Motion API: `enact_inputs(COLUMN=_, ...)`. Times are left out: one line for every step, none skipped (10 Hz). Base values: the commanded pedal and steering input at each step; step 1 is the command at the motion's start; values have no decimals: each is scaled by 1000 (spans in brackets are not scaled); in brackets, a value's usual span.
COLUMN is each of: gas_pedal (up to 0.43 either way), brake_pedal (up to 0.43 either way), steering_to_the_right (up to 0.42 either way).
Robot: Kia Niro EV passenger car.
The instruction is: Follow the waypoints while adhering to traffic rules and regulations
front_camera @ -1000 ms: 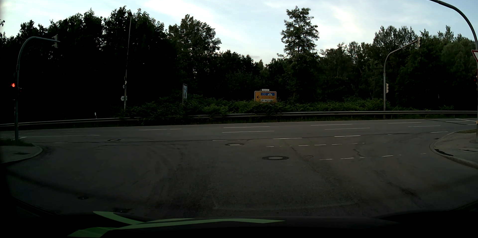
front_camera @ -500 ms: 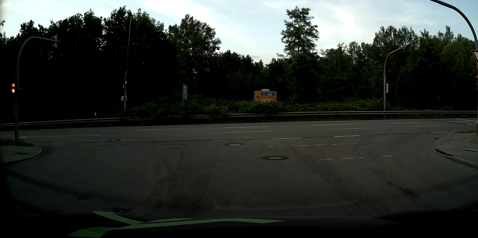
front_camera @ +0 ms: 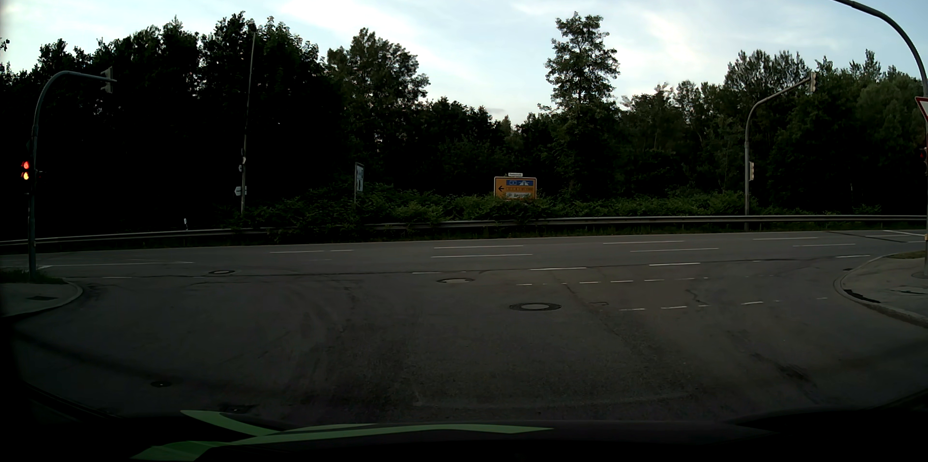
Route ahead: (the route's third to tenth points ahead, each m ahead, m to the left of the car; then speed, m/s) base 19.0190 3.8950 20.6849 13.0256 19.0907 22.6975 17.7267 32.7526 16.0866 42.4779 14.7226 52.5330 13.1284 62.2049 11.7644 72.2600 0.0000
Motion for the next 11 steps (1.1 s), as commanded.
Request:
enact_inputs(gas_pedal=0, brake_pedal=341, steering_to_the_right=-20)
enact_inputs(gas_pedal=0, brake_pedal=348, steering_to_the_right=-20)
enact_inputs(gas_pedal=0, brake_pedal=323, steering_to_the_right=-20)
enact_inputs(gas_pedal=0, brake_pedal=207, steering_to_the_right=-21)
enact_inputs(gas_pedal=0, brake_pedal=0, steering_to_the_right=-22)
enact_inputs(gas_pedal=0, brake_pedal=0, steering_to_the_right=-27)
enact_inputs(gas_pedal=8, brake_pedal=0, steering_to_the_right=-40)
enact_inputs(gas_pedal=59, brake_pedal=0, steering_to_the_right=-51)
enact_inputs(gas_pedal=169, brake_pedal=0, steering_to_the_right=-57)
enact_inputs(gas_pedal=189, brake_pedal=0, steering_to_the_right=-64)
enact_inputs(gas_pedal=209, brake_pedal=0, steering_to_the_right=-75)
